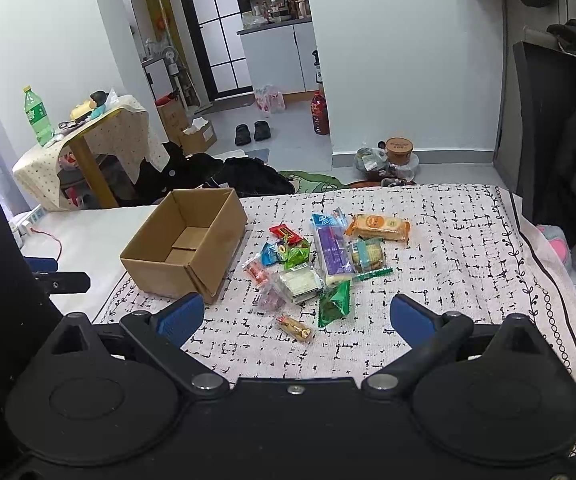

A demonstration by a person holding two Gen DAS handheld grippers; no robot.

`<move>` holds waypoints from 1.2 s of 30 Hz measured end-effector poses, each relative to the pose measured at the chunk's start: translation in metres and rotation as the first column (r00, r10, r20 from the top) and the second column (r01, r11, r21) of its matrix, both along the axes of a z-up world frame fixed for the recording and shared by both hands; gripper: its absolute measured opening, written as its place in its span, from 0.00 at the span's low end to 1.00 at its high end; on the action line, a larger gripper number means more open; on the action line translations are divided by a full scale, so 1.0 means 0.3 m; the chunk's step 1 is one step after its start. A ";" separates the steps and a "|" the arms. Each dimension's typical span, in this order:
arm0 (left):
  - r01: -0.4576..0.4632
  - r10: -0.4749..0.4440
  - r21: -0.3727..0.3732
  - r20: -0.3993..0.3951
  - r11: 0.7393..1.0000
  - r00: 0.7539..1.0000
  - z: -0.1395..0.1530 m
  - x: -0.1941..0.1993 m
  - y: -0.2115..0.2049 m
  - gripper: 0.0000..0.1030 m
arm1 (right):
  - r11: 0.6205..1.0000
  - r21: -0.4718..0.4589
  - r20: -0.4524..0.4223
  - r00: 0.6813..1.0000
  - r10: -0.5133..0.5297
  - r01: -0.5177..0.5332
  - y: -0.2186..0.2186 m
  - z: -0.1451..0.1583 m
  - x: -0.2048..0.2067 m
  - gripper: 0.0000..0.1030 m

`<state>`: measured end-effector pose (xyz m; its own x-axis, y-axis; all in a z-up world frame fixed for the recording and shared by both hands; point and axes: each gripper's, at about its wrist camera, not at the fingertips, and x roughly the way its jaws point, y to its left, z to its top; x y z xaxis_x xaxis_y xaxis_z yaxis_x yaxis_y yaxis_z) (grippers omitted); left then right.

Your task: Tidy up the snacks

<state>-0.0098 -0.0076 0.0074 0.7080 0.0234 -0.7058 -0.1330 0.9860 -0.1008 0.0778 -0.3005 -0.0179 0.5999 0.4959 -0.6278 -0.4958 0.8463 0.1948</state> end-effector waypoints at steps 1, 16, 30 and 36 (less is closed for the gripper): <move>0.001 -0.001 0.000 0.003 1.000 1.000 0.000 -0.001 0.002 1.00 | 1.000 0.002 -0.003 1.000 0.000 0.001 -0.001 -0.004 0.003 0.98; 0.028 -0.028 -0.001 -0.025 1.000 0.999 -0.051 0.025 0.024 1.00 | 1.000 0.006 -0.022 1.000 0.003 -0.003 0.008 -0.031 0.012 1.00; 0.086 -0.086 0.008 -0.026 0.996 0.996 -0.114 0.153 0.073 0.98 | 1.000 -0.003 -0.031 0.999 -0.031 0.031 0.020 -0.101 0.075 1.00; 0.136 -0.135 0.009 -0.030 0.991 0.990 -0.158 0.211 0.073 0.98 | 0.999 0.001 -0.050 0.997 -0.054 0.054 0.028 -0.143 0.109 1.00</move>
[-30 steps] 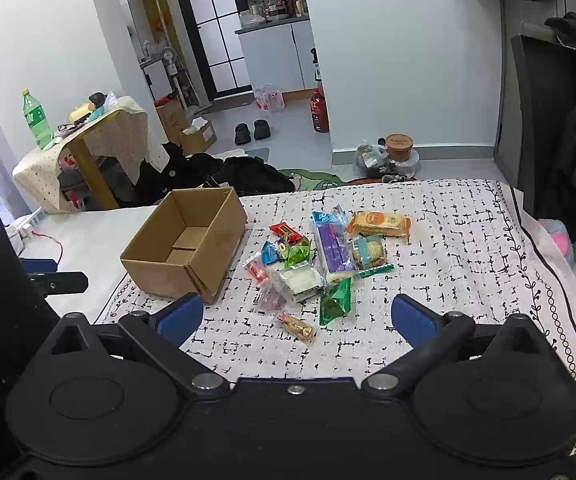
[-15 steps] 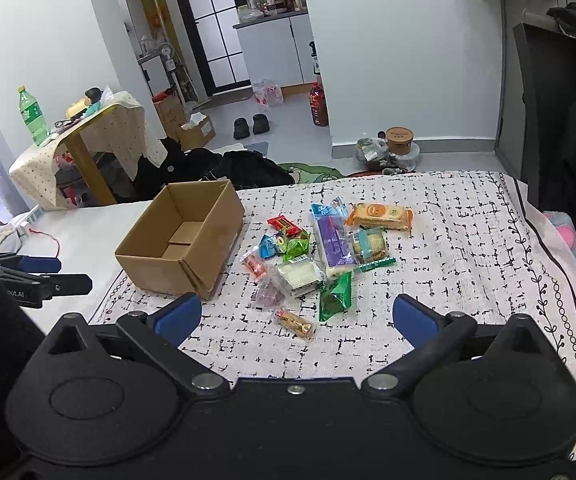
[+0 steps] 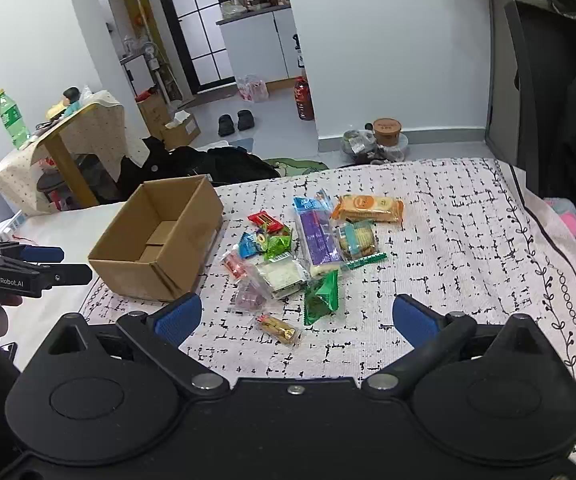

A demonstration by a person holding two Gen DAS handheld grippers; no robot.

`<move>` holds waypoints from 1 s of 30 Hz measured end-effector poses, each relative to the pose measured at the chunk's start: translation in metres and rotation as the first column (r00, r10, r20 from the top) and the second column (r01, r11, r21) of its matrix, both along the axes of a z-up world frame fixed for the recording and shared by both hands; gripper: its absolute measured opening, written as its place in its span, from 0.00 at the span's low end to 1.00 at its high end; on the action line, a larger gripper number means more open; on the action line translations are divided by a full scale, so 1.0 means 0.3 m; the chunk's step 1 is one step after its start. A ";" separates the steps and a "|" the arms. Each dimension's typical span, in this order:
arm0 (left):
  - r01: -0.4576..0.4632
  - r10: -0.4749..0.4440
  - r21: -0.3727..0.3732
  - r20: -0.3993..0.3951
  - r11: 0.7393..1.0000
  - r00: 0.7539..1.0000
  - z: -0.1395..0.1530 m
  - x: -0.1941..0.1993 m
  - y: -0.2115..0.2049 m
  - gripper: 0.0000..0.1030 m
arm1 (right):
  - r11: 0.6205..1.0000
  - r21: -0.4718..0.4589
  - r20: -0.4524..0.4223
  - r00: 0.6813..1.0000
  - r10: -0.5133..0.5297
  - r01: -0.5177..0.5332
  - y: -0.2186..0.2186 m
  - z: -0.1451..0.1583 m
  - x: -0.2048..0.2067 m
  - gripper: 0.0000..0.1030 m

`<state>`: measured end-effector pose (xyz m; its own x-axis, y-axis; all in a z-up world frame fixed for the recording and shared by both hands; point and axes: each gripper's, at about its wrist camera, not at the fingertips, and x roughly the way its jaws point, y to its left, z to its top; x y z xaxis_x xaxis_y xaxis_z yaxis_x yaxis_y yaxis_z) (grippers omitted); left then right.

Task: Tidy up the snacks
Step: 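Move the left tool to a clear candy packet while the right tool approaches a gold-wrapped bar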

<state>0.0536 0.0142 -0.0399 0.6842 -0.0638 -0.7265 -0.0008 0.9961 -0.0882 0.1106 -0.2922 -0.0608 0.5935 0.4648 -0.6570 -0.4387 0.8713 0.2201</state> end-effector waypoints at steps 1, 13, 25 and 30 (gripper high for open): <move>0.008 -0.008 -0.002 -0.001 1.000 1.000 -0.007 0.009 0.001 0.98 | 1.000 0.001 -0.003 1.000 -0.003 0.003 0.000 -0.005 0.007 1.00; 0.130 -0.133 -0.067 -0.038 0.989 0.990 -0.093 0.114 -0.023 0.87 | 1.000 -0.002 -0.065 0.998 0.003 -0.003 0.038 -0.075 0.088 0.88; 0.239 -0.254 -0.126 -0.126 0.963 0.959 -0.227 0.243 -0.092 0.62 | 1.000 0.010 -0.138 0.990 0.021 -0.020 0.099 -0.147 0.154 0.71; 0.256 -0.275 -0.130 -0.155 0.958 0.949 -0.287 0.290 -0.127 0.58 | 1.000 0.011 -0.175 0.984 0.018 -0.016 0.127 -0.195 0.183 0.63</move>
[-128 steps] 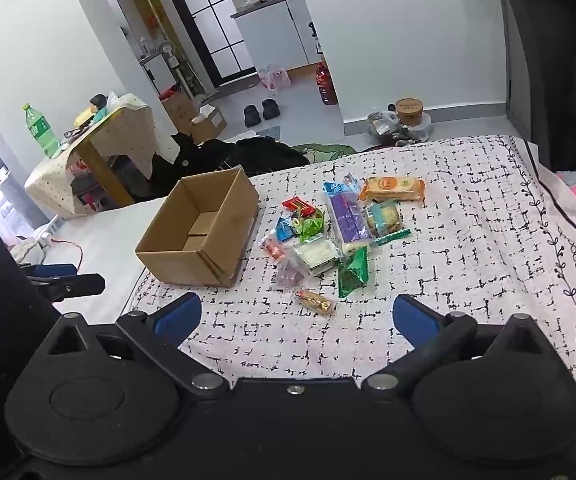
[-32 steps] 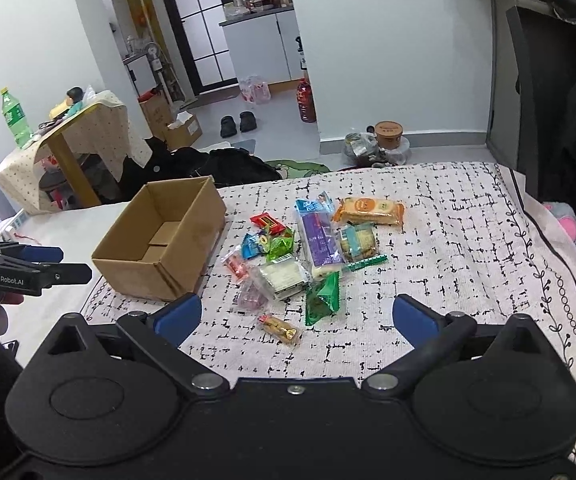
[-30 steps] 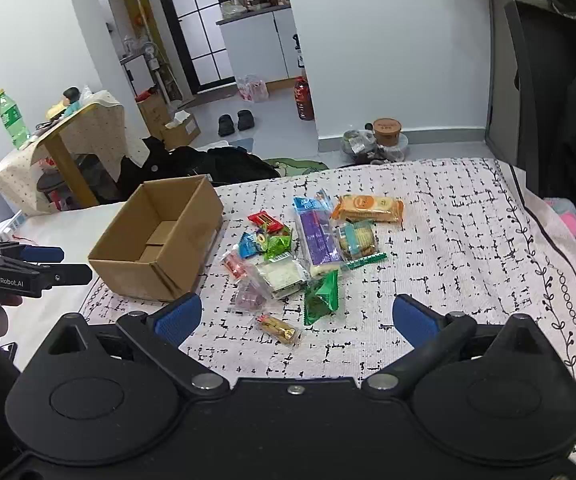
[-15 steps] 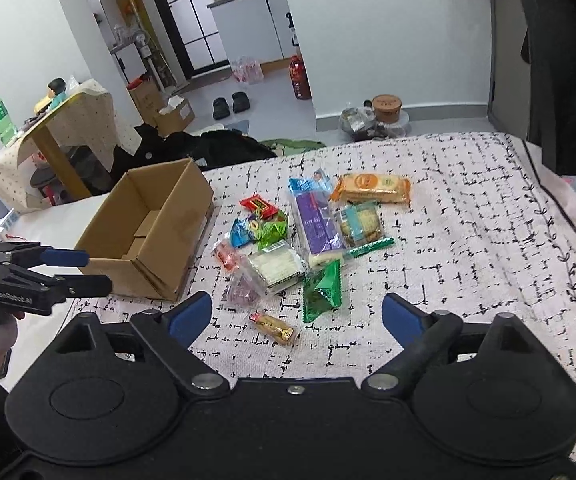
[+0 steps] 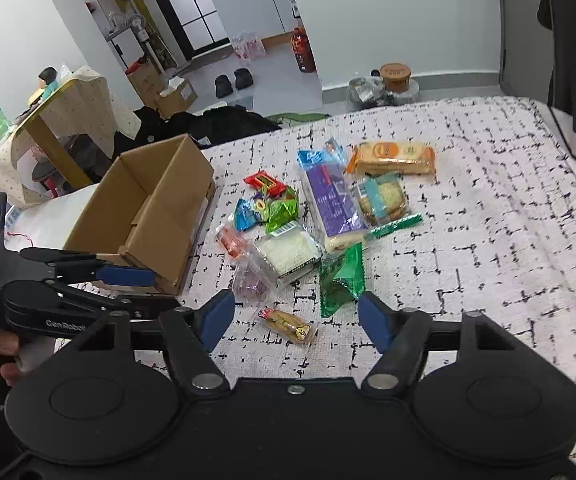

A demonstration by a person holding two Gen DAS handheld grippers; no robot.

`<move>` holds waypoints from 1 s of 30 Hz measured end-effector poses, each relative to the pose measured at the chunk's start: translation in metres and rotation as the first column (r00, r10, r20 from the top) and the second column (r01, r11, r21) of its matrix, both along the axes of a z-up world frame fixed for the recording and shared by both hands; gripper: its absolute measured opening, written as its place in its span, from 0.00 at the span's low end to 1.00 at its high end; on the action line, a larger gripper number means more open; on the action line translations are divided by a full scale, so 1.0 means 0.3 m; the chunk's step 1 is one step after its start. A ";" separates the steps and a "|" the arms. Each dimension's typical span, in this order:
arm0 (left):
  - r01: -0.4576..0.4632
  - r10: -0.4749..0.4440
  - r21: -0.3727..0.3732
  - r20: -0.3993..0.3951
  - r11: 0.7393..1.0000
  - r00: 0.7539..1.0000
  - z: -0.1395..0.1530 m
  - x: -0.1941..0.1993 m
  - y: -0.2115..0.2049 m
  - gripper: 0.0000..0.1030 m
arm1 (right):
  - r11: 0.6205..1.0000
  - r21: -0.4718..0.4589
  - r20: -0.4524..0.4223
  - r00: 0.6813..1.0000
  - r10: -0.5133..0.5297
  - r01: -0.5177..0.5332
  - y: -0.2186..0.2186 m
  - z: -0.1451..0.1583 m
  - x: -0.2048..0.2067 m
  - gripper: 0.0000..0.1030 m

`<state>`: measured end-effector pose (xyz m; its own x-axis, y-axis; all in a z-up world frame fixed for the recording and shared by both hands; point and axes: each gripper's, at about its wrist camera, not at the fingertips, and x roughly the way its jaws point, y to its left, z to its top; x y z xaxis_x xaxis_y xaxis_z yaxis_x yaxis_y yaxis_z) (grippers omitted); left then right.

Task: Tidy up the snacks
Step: 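Move the left tool to a clear candy packet while the right tool approaches a gold-wrapped bar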

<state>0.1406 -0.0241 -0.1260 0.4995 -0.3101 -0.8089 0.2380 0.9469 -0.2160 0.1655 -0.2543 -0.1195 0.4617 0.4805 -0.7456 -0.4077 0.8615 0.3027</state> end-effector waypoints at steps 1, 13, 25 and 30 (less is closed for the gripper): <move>-0.002 0.002 -0.004 -0.004 1.000 1.000 -0.010 0.009 -0.005 0.57 | 1.000 -0.002 -0.009 1.000 0.000 0.000 0.006 -0.013 0.005 0.61; 0.001 -0.002 -0.028 -0.038 1.000 0.999 -0.102 0.083 -0.042 0.45 | 0.999 -0.009 -0.096 0.995 0.041 -0.042 0.070 -0.142 0.075 0.44; -0.031 0.029 -0.042 -0.036 0.999 0.999 -0.153 0.130 -0.070 0.45 | 0.995 -0.032 -0.151 0.985 0.084 -0.089 0.130 -0.256 0.126 0.26; -0.043 0.043 -0.029 -0.023 0.999 0.999 -0.162 0.146 -0.089 0.45 | 0.997 -0.046 -0.162 0.985 0.059 -0.067 0.115 -0.251 0.116 0.17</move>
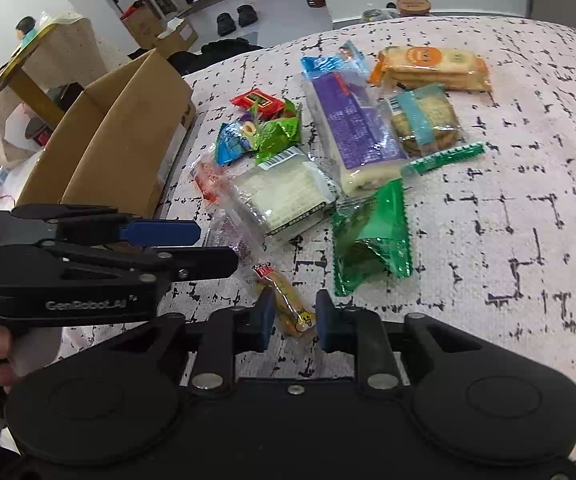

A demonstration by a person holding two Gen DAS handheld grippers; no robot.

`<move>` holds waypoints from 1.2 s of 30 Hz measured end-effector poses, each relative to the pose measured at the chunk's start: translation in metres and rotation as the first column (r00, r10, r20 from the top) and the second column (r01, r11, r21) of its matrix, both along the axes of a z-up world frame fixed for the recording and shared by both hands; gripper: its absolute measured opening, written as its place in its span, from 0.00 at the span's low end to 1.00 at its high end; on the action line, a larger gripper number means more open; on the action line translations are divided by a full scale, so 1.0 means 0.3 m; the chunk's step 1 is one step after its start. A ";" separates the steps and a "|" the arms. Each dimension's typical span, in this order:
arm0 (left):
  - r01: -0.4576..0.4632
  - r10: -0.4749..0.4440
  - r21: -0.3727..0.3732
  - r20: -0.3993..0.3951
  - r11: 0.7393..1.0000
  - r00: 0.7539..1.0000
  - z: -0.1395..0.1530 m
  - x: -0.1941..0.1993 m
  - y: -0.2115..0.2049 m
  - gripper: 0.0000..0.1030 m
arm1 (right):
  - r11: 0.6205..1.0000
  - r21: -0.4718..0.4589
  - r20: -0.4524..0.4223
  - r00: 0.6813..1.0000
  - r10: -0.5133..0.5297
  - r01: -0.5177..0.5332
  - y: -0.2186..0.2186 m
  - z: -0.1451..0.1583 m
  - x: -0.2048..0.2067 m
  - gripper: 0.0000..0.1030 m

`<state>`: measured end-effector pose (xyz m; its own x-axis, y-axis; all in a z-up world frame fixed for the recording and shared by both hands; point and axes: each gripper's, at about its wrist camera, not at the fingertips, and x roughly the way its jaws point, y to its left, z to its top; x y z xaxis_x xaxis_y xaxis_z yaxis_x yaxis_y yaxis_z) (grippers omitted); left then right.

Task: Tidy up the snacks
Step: 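Move the left tool to a clear candy packet while the right tool approaches a gold-wrapped bar, then close the left tool on the clear packet while the right tool grips the gold bar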

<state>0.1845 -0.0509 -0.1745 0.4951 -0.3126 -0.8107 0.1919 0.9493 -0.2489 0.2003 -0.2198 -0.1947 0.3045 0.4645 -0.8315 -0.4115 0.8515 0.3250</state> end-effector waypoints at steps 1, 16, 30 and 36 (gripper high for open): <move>-0.007 0.007 0.008 0.007 1.000 1.000 -0.002 0.002 -0.003 0.45 | 1.000 -0.003 -0.003 1.000 -0.006 0.006 -0.005 0.002 0.000 0.12; -0.097 0.098 0.046 -0.022 0.994 0.995 -0.058 0.015 -0.008 0.34 | 1.000 0.027 -0.009 1.000 0.004 -0.004 0.013 0.018 -0.007 0.31; -0.135 0.135 0.010 -0.042 0.991 0.990 -0.043 -0.036 0.054 0.31 | 0.995 0.000 0.041 0.994 0.099 -0.099 0.077 -0.032 -0.014 0.57; -0.134 0.134 0.004 -0.046 0.991 0.990 -0.042 -0.042 0.057 0.31 | 0.996 -0.046 0.051 0.995 0.081 -0.079 0.070 -0.031 -0.022 0.30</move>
